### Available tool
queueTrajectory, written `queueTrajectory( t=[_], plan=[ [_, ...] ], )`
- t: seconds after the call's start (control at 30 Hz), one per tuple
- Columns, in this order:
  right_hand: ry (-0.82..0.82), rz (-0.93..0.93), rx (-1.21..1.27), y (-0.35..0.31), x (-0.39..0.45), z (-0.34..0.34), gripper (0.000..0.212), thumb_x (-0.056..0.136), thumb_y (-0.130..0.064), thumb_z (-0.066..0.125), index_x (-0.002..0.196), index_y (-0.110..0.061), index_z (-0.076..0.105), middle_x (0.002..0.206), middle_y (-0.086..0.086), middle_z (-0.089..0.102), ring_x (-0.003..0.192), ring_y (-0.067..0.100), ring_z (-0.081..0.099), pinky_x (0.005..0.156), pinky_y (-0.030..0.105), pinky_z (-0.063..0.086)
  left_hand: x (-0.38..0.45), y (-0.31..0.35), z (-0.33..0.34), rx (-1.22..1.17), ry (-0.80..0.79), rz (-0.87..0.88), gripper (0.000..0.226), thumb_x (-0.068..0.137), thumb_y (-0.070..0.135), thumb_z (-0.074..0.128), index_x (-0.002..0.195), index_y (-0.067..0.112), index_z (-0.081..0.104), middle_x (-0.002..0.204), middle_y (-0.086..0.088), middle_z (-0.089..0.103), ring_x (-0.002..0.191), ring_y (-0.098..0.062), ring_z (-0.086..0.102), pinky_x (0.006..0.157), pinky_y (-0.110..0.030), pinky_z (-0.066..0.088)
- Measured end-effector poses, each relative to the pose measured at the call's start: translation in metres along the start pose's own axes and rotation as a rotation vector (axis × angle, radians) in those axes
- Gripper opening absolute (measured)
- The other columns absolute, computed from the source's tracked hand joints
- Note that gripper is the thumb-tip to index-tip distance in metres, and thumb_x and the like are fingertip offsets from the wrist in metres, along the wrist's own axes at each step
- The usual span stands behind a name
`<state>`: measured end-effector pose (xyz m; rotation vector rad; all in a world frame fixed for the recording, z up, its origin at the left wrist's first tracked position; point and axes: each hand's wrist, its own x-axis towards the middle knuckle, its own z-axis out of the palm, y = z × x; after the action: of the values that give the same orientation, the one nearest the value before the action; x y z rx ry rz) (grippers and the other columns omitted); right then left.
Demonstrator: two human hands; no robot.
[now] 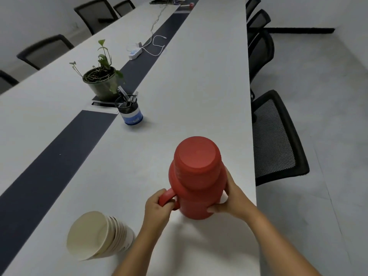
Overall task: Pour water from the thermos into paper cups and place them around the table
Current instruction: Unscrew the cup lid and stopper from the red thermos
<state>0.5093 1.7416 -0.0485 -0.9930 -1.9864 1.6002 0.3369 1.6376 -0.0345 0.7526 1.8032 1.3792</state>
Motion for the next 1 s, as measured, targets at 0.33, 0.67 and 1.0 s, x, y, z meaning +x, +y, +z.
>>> queueTrajectory(
  t=[0.33,0.67,1.0],
  plan=[
    [0.175,-0.067,-0.239,-0.056,-0.015,-0.029,0.058,0.081,0.004,0.051,0.105,-0.046,0.035,0.112,-0.023,0.047,0.101,-0.007,0.05,0.078,0.006,0.039,-0.011,0.016,-0.019,0.602,-0.211,0.236,0.017,0.093,0.021,0.041,0.077,0.026,0.046,0.088,0.004,0.062,0.086,-0.014,0.065,0.078,-0.033,0.048],
    [0.23,-0.018,-0.336,-0.12,0.003,-0.006,0.059,0.083,-0.038,0.058,0.135,-0.025,0.032,0.127,-0.003,0.045,0.106,0.01,0.046,0.09,0.024,0.038,0.023,0.074,-0.026,1.233,-0.582,0.205,0.025,0.089,0.012,0.042,0.064,0.012,0.037,0.091,-0.017,0.056,0.076,-0.021,0.044,0.065,-0.026,0.032],
    [0.376,0.087,-0.528,-0.157,0.019,0.034,0.062,0.076,-0.043,0.063,0.129,-0.02,0.039,0.129,0.002,0.042,0.116,0.017,0.044,0.092,0.024,0.036,0.091,0.09,-0.068,1.167,-0.943,0.248,0.026,0.09,0.021,0.049,0.066,0.019,0.039,0.067,0.008,0.042,0.064,-0.01,0.04,0.052,-0.012,0.028]
  ],
)
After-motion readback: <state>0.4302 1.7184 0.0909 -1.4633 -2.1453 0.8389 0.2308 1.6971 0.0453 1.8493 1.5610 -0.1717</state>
